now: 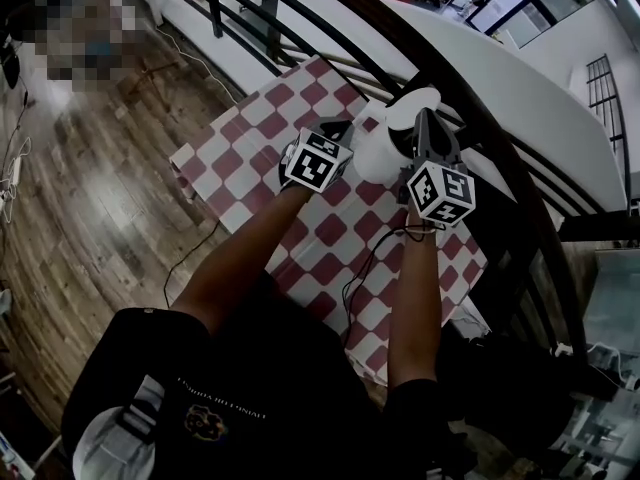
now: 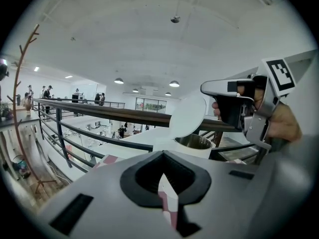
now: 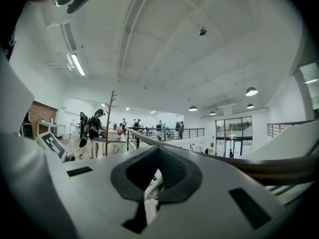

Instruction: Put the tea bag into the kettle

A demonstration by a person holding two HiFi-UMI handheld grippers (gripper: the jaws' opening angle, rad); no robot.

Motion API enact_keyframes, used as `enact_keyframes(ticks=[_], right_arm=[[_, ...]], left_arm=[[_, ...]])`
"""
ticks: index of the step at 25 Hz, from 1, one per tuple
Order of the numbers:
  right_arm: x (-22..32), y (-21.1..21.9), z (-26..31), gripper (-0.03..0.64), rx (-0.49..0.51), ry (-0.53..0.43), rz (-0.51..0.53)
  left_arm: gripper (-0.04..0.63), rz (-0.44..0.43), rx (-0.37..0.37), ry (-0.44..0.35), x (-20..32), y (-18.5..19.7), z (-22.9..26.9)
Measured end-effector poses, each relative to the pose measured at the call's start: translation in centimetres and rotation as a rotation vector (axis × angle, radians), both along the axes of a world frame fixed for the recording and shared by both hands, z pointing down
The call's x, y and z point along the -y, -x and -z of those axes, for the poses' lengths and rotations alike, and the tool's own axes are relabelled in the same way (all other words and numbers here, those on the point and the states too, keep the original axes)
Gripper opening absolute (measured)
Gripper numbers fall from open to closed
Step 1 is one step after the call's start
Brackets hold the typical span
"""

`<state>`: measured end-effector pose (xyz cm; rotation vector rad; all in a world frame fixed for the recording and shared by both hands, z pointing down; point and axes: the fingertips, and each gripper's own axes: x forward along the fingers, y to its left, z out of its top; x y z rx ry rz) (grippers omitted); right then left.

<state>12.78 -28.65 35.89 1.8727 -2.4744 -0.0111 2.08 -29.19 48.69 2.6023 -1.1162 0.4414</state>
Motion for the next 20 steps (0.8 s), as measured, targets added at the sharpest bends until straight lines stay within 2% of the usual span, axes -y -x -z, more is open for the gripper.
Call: enact_keyframes(ticks=[12,20], right_arm=[[-0.9,-3.5,-2.7,0.009,0.043,0.066,-0.101],[-2.1,-7.1,-7.8,0.009,0.107,0.184,-0.188]], left_arm=[[0.003,-0.017,0.007,0.0,-0.5,-0.4,-0.1],[0.003,-0.061,0.003,-0.002,-1.5,-2.5,-0.2]])
